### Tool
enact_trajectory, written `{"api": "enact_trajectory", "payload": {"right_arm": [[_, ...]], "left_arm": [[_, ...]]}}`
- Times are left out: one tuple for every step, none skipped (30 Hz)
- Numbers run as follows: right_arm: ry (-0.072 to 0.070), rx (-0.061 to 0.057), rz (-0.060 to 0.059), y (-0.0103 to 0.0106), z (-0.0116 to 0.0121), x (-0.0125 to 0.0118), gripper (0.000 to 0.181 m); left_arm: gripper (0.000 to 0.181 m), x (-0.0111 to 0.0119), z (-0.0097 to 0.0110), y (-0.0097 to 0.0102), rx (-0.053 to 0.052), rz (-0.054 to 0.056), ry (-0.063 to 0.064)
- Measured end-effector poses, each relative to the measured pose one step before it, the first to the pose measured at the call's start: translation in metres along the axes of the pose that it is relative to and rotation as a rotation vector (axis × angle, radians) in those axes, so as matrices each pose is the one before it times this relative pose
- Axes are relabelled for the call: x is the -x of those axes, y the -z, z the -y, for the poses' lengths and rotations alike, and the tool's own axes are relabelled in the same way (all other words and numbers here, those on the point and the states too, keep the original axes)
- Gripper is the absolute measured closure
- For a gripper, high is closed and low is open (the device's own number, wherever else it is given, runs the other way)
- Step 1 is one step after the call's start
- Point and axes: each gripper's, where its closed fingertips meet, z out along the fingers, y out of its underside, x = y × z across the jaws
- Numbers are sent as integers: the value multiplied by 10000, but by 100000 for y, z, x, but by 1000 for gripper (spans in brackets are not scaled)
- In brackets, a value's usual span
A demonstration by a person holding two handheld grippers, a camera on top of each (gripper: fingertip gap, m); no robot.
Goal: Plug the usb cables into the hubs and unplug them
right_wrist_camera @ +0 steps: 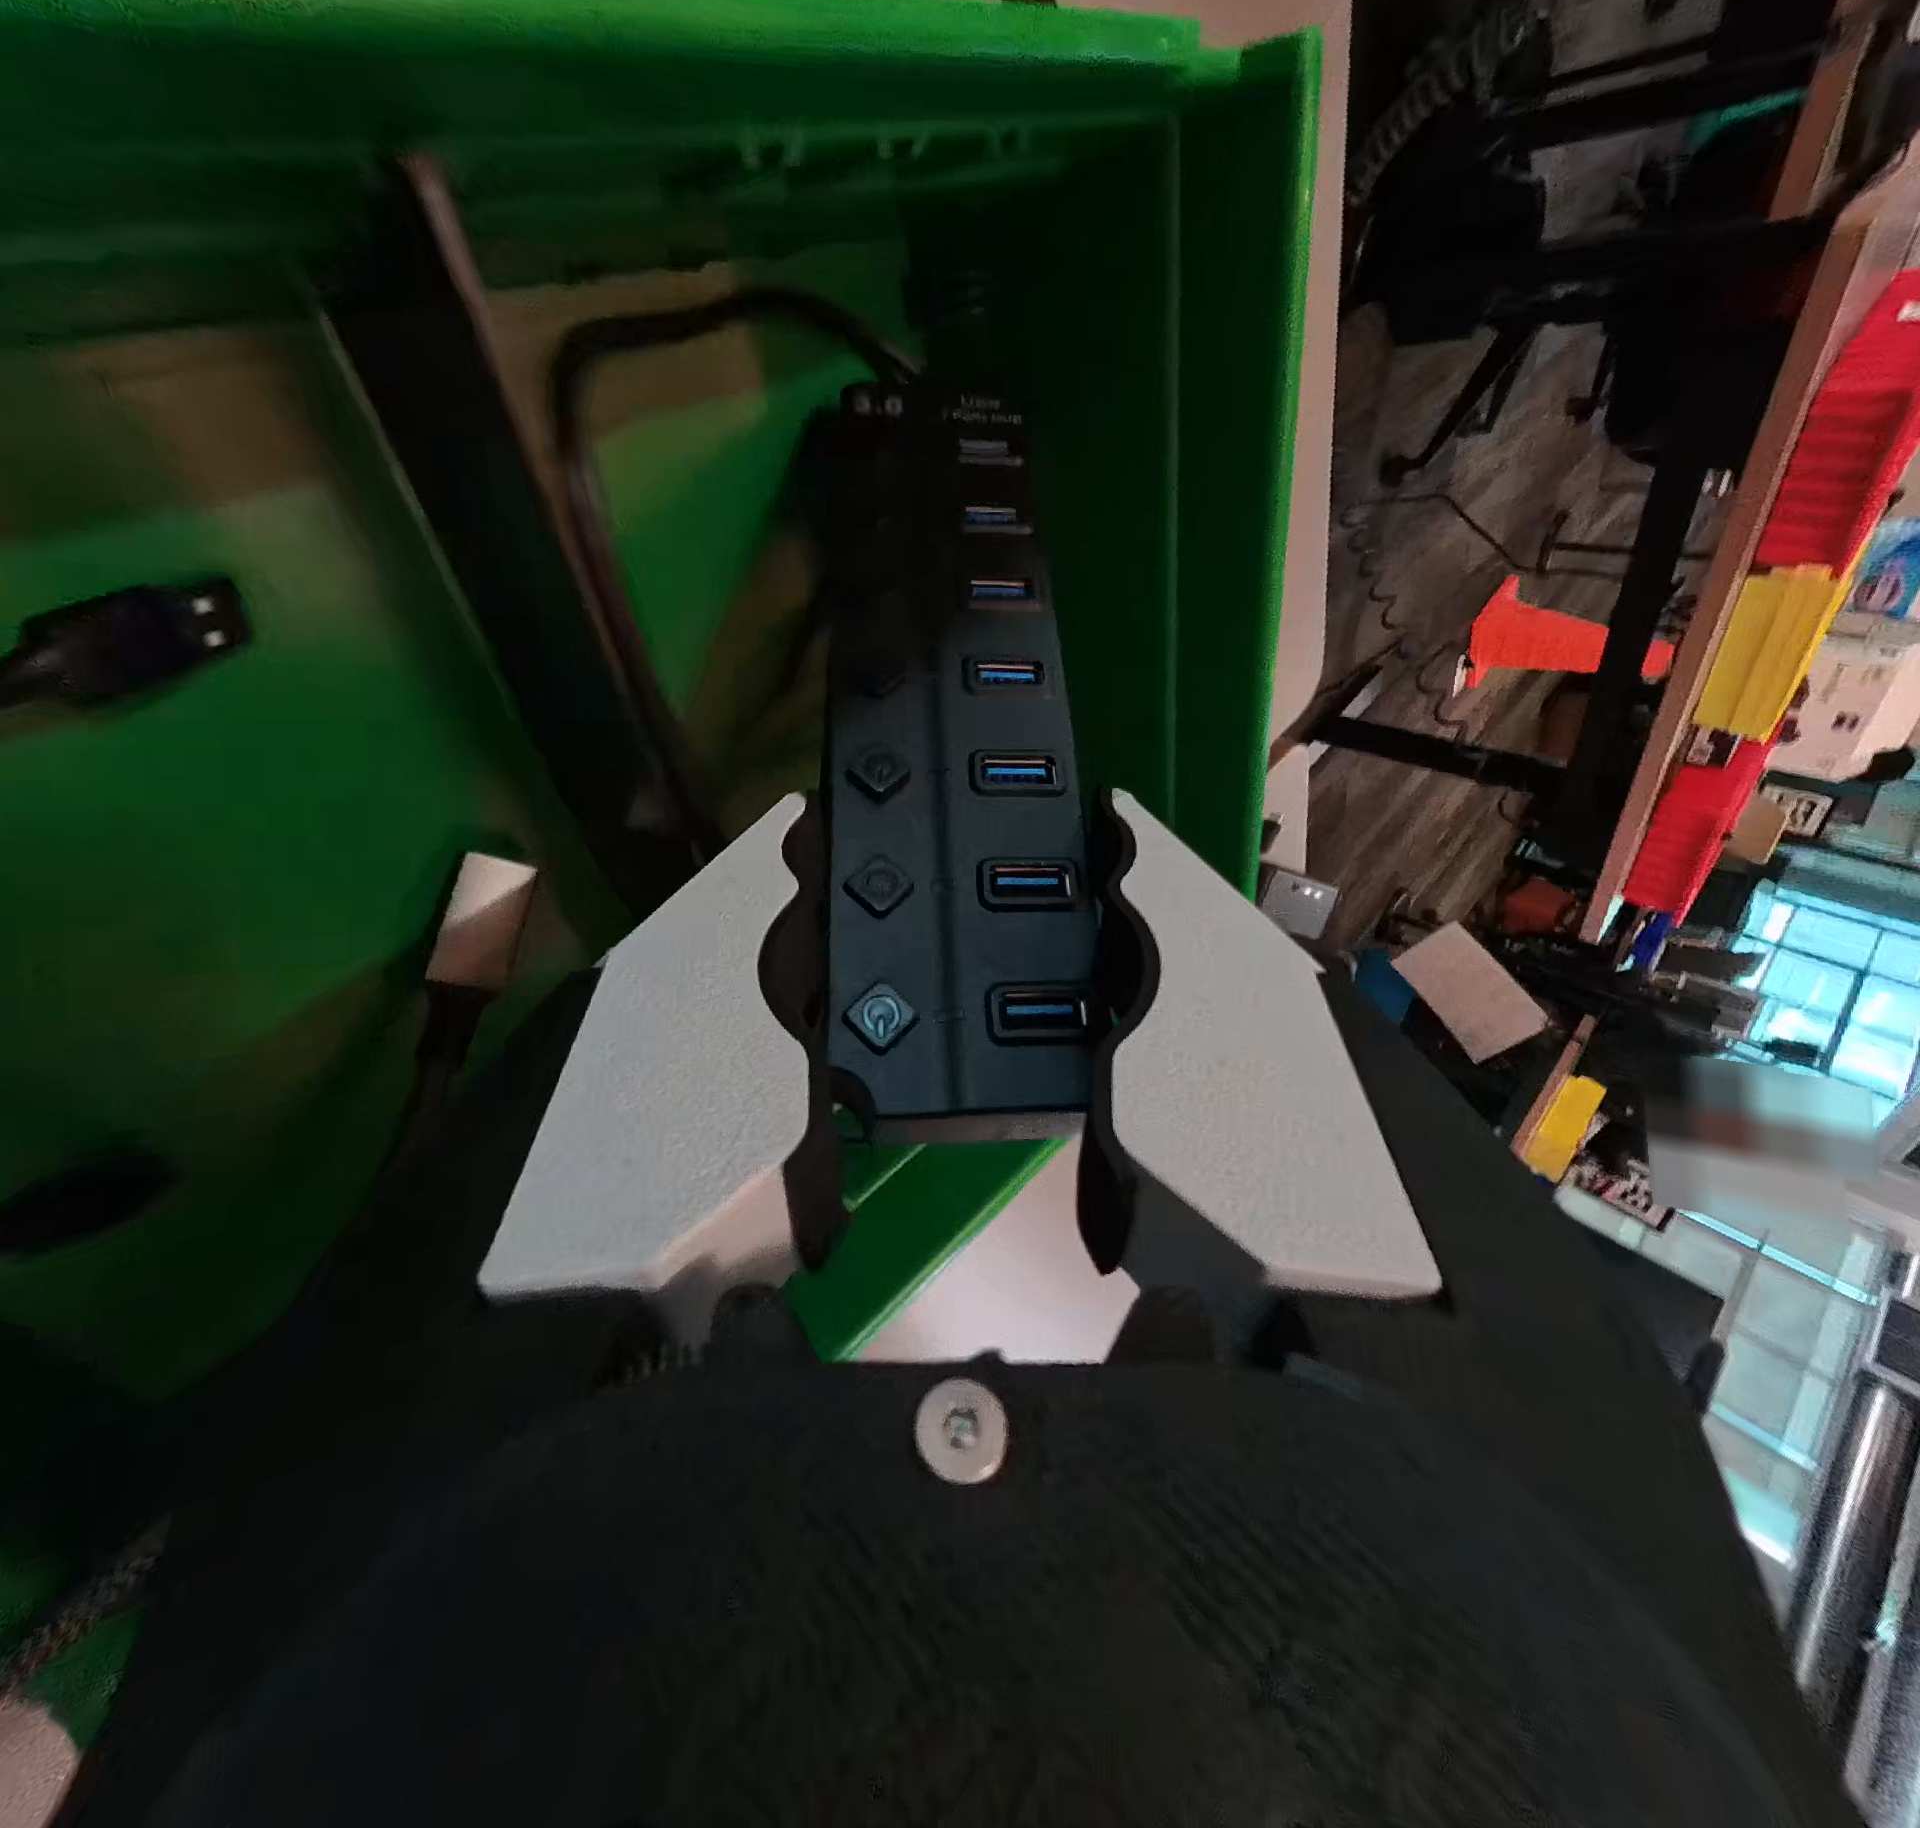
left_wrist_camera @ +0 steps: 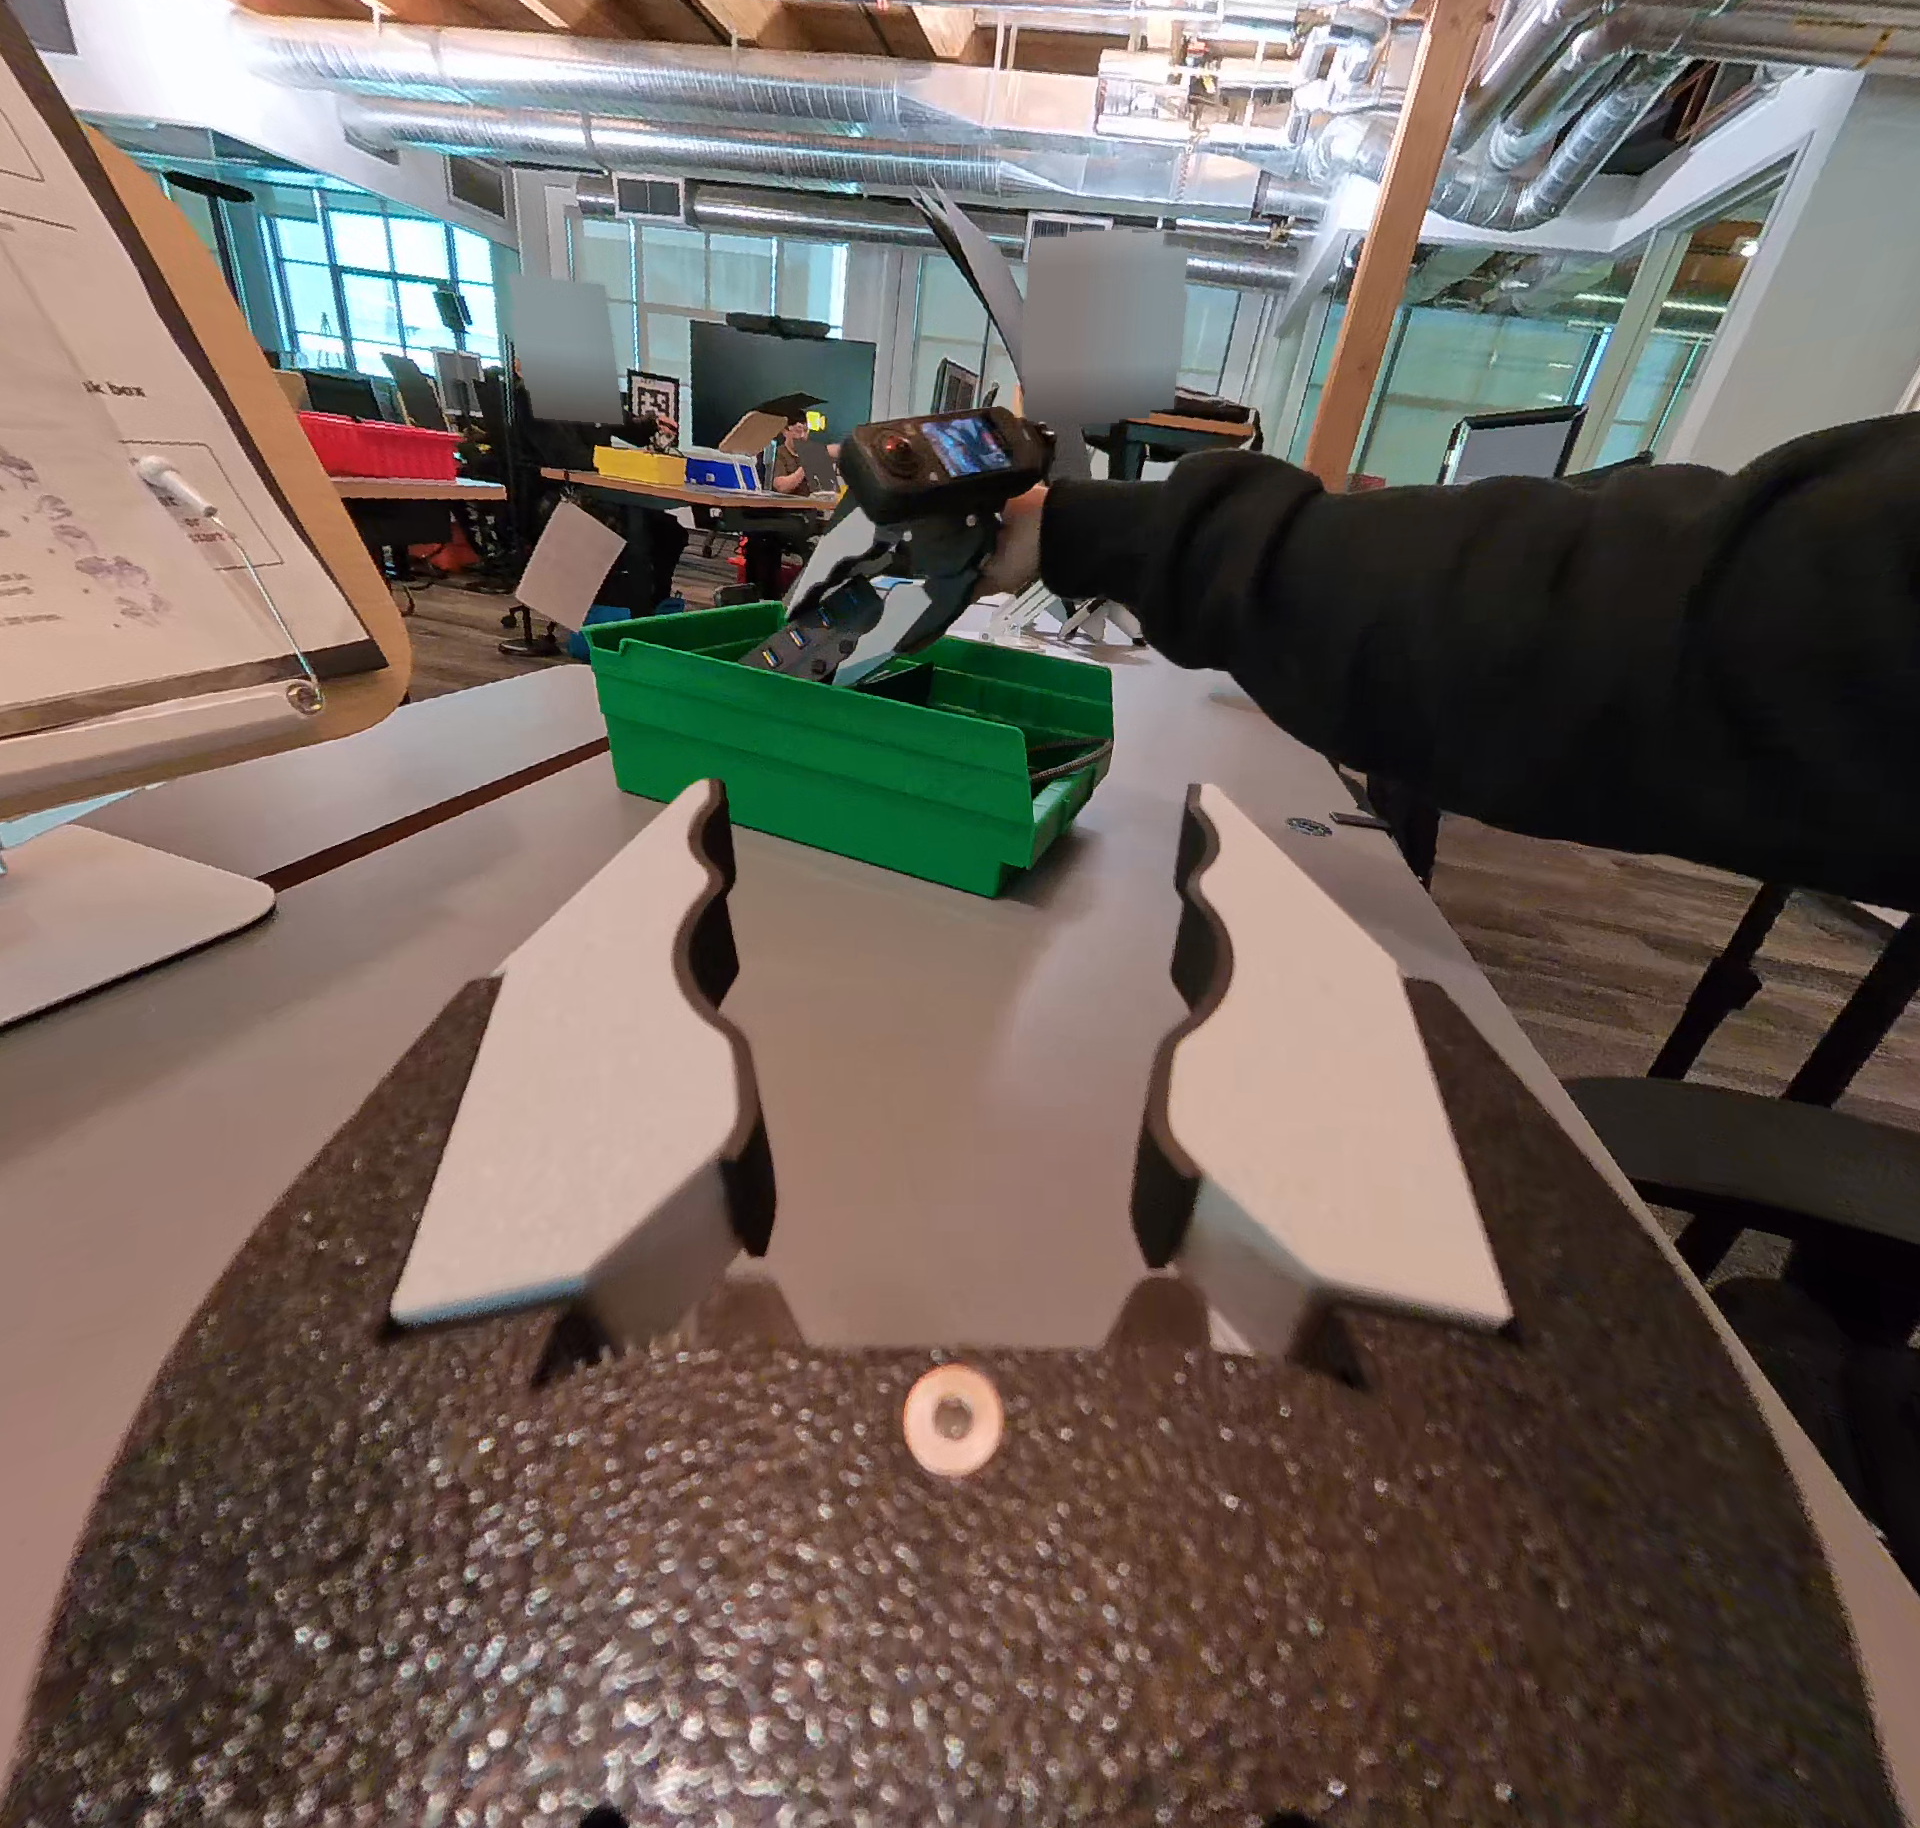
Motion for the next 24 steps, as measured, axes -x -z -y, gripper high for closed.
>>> {"api": "enact_trajectory", "payload": {"right_arm": [[-169, 157, 154, -435, -388, 175, 131], [-246, 166, 78, -402, -482, 59, 131], [-354, 236, -217, -307, -613, -431, 126], [-357, 242, -398, -150, -652, -745, 126], [-365, 113, -386, 61, -469, -732, 130], [-402, -122, -323, 314, -63, -677, 133], [-412, -235, -290, 567, 215, -673, 133], [-435, -253, -257, 777, 426, -625, 132], [-457, -360, -175, 1039, 861, -399, 132], [-498, -504, -86, 1337, 1382, -9, 131], [-544, -781, -64, 1613, 2075, 395, 129], [-546, -1093, 148, 1794, 2779, 1147, 128], [-548, -1238, 461, 1820, 3109, 2082, 124], [-604, -1319, 477, 1507, 3205, 2539, 122], [-636, -1323, 529, 1004, 2989, 2961, 122], [-670, -1141, 694, 468, 2349, 3394, 120], [-689, -986, 723, -51, 1630, 3445, 115], [-561, -738, 642, -479, 742, 3149, 110], [-436, -401, 447, -683, -163, 2541, 105], [-312, -148, 224, -696, -784, 1835, 102], [-122, 8, 36, -582, -1129, 1178, 100], [144, 118, -74, -353, -1305, 703, 98], [190, 65, -225, -167, -1135, 250, 99], [67, -59, -149, -184, -682, 104, 103]], "left_arm": [[97, -16, -122, -56, 37, -21, 9], [97, 20, -155, -57, 54, -2, 18], [97, 52, -160, -53, 60, 12, 21], [97, 5, -141, -55, 50, -3, 7], [97, -23, -81, -43, 22, -12, -9], [97, -31, -39, -40, 14, -4, -9], [97, -43, 2, -39, 12, -4, -9], [97, -90, 42, -50, 2, -19, -18], [98, -103, 77, -34, -10, -10, -28], [98, -91, 101, -48, -2, 14, -44], [97, -87, 71, -60, 23, 17, -61], [97, -85, 97, -55, 38, 39, -69], [97, -123, 167, -53, 31, 34, -74], [97, -243, 267, -14, 4, -28, -87], [97, -315, 430, 32, -44, -38, -89], [97, -344, 648, 116, -84, -18, -104], [97, -406, 813, 221, -92, -30, -127], [96, -311, 880, 406, -66, 26, -117], [96, 45, 917, 683, 2, 249, -106], [96, 584, 908, 1030, 85, 557, -156], [98, 1035, 798, 1383, 198, 702, -260], [102, 1540, 540, 1690, 360, 783, -349], [108, 2448, 40, 1856, 597, 1063, -265], [111, 3222, -588, 1828, 844, 1264, -122]]}}
